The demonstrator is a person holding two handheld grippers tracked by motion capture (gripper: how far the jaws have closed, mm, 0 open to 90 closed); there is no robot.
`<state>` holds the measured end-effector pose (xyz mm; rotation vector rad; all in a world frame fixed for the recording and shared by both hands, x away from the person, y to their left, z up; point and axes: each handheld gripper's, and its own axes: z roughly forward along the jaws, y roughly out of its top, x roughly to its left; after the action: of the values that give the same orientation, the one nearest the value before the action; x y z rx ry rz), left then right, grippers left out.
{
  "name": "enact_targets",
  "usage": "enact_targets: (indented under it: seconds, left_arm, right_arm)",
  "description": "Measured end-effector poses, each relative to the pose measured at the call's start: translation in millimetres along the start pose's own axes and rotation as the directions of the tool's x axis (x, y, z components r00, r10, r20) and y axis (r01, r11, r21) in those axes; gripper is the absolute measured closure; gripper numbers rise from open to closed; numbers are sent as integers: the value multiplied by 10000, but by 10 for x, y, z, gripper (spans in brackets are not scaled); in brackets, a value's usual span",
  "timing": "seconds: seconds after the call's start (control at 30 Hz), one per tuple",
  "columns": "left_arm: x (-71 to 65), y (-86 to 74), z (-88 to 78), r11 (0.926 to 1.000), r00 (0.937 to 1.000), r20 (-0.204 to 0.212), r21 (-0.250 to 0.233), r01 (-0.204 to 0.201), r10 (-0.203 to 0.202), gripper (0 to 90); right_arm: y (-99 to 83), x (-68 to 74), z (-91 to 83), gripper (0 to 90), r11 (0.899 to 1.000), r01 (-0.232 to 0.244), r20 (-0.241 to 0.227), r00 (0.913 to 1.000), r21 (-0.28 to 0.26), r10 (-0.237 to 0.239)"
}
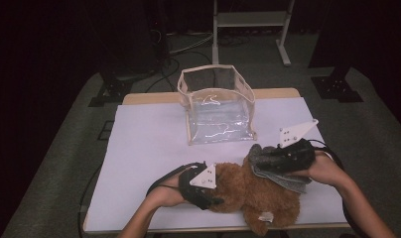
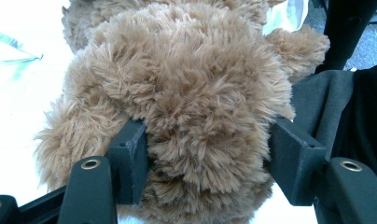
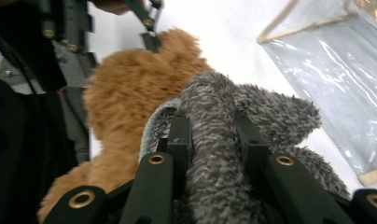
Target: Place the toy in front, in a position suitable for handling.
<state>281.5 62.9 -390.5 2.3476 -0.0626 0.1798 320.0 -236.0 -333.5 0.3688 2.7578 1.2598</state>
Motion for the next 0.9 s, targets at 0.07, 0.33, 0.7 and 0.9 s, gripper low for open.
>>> enact_targets:
  seconds: [0.07, 0.33, 0.7, 0.9]
  left_arm:
    - [-7, 13, 7, 10000, 10000, 61, 71, -43, 42, 358]
    - [-8, -2, 0, 10000, 10000, 2, 48, -57, 57, 355]
    - [40, 21, 19, 9999, 9998, -157, 98, 139, -138, 359]
    - [96, 28, 38, 9995, 9994, -189, 14, 307, -307, 358]
  right_arm:
    - [4, 11, 15, 713, 10000, -31, 12, 10000, 70, 31]
    - [16, -129, 216, 713, 9981, -106, 218, 9997, 603, 93]
    - [-221, -11, -203, 712, 9965, -700, 456, 9964, -456, 720]
    - [36, 218, 51, 709, 9988, 450, -95, 9989, -215, -452]
